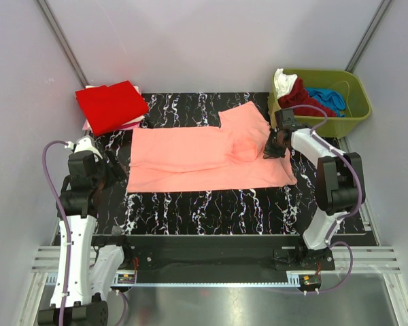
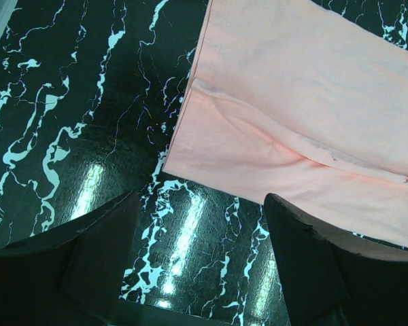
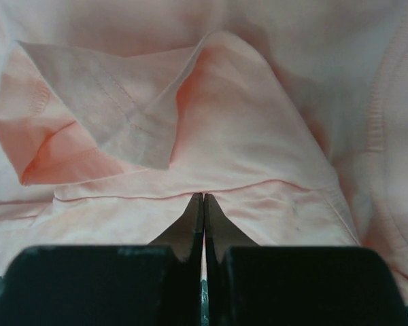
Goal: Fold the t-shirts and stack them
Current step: Fold the tshirt
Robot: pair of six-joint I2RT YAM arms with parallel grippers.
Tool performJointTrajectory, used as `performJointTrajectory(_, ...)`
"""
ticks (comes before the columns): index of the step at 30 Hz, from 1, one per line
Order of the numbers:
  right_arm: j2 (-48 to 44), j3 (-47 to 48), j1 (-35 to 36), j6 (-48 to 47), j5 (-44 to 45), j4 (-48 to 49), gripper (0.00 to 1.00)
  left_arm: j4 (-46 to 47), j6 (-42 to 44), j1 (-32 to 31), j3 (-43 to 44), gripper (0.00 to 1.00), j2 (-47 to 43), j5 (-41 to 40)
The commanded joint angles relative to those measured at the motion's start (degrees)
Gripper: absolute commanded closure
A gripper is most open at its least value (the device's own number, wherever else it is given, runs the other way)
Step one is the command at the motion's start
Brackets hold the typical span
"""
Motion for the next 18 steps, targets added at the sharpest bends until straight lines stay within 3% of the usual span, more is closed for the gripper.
performJointTrajectory(1,3.55,3.83,1.4,-0.78,1.71,1.97,1.0,2.78,0.08,0.17,-0.52,0.2,-0.85,-0.35)
performJointTrajectory(9,13.73,14.46,2.19,-0.86,1.44,0.31,1.0,2.87,0.08,0.17,-0.52,0.2,-0.76,-0.44)
performJointTrajectory(18,26.31,37.4,2.19,0.45,-2.86,-4.26,1.0,2.87,-0.01,0.26,-0.52,0.2,-0.59,-0.61)
